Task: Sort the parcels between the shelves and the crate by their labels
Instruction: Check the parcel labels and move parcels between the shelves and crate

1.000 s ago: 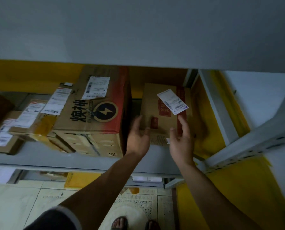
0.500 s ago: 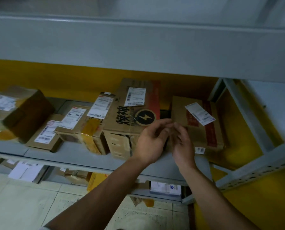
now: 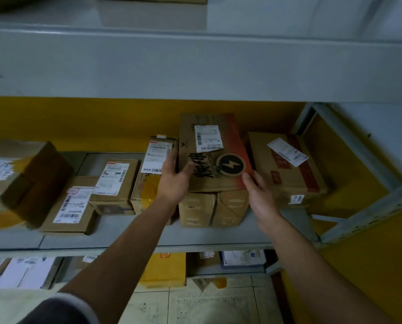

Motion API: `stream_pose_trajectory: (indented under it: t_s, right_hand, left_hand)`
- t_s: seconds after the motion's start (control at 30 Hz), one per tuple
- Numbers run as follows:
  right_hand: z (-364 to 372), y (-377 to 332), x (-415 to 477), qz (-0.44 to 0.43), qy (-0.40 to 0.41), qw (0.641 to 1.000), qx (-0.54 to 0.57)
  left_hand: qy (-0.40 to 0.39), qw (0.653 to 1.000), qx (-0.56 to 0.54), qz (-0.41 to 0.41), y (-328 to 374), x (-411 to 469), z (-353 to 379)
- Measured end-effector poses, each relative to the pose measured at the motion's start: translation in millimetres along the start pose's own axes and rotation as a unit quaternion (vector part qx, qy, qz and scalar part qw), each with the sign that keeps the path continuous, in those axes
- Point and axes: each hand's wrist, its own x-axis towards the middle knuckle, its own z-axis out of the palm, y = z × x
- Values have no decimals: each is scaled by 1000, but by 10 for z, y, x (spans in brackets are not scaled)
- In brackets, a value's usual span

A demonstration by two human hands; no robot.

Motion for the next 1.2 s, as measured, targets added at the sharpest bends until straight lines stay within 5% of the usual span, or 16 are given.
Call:
stream_pose_trajectory:
  t_s: [0.43, 0.67, 0.8, 1.0, 1.2]
  right_hand:
    - [-184, 59, -400, 21, 9, 999, -45]
    - [-241, -67, -142, 106, 57, 993, 9]
    - [-179, -124, 177, 159, -3, 984, 78]
    - [-106, -268, 438, 168, -32, 985, 6]
    - [-121, -170, 395, 148, -87, 983, 60]
  left_hand:
    - [-13, 989, -101, -105, -307, -222, -47]
    - [3, 981, -119, -153, -327, -68, -143]
    - [-34, 977, -102, -184, -388, 306, -91]
    - [-68, 975, -109, -182, -150, 361, 1]
    - [-74, 979, -134, -138, -177, 219, -5]
